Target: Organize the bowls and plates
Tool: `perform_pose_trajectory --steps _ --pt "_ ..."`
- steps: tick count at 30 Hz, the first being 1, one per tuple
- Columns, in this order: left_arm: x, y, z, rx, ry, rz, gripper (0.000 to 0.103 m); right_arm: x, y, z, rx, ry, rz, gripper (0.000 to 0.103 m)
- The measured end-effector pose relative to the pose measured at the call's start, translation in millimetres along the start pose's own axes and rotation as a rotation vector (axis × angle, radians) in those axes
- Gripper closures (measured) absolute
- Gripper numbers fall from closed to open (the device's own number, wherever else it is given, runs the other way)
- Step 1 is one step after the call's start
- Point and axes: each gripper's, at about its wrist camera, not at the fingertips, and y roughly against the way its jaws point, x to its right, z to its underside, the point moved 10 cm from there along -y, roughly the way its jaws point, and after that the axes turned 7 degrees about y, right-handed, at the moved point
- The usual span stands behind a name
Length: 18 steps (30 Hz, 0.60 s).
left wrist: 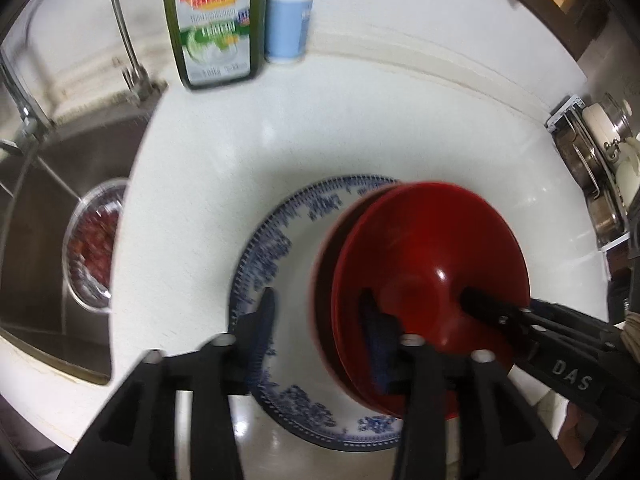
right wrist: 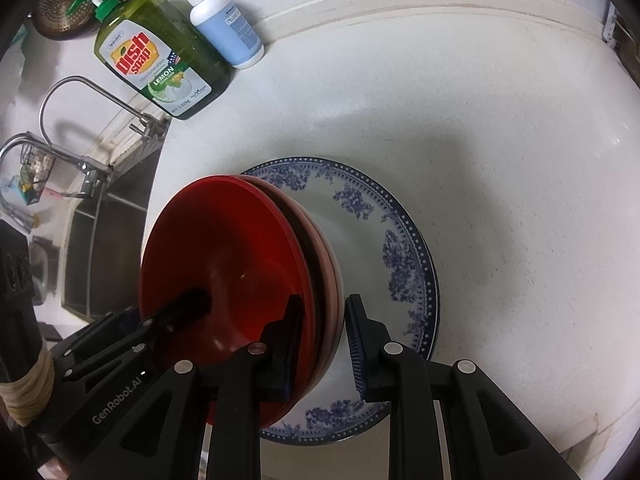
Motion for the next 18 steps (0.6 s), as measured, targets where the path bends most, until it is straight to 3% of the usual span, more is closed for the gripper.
perform_pose_trajectory --steps 2,4,8,10,13,18 --pt "-0.5 13.8 -2.6 0.055 -0.022 -0.016 0.049 1.4 8.2 -0.8 0.038 0.0 0.011 0.071" --pt "-0.1 29.1 -5.2 0.116 -0.048 -0.02 0.038 2.7 20.7 -2.2 0.089 0.006 0.035 0.065" --pt "3.3 66.0 -7.9 0.27 -0.082 -0.047 0.023 1.8 55.4 0.4 0.207 0.03 0.088 0.058" --pt "5.1 83.9 -6.8 0.353 -0.093 -0.073 0.015 0.4 73.3 3.0 0.271 0.054 0.129 0.045" --pt "4.0 102.9 0.0 0.435 -0.102 -0.109 0.01 2.0 96.9 8.2 0.369 0.06 0.161 0.031" --pt "4.2 118.6 17.4 0.484 -0.077 -0.12 0.009 8.4 124.1 22.9 0.481 0.072 0.198 0.028"
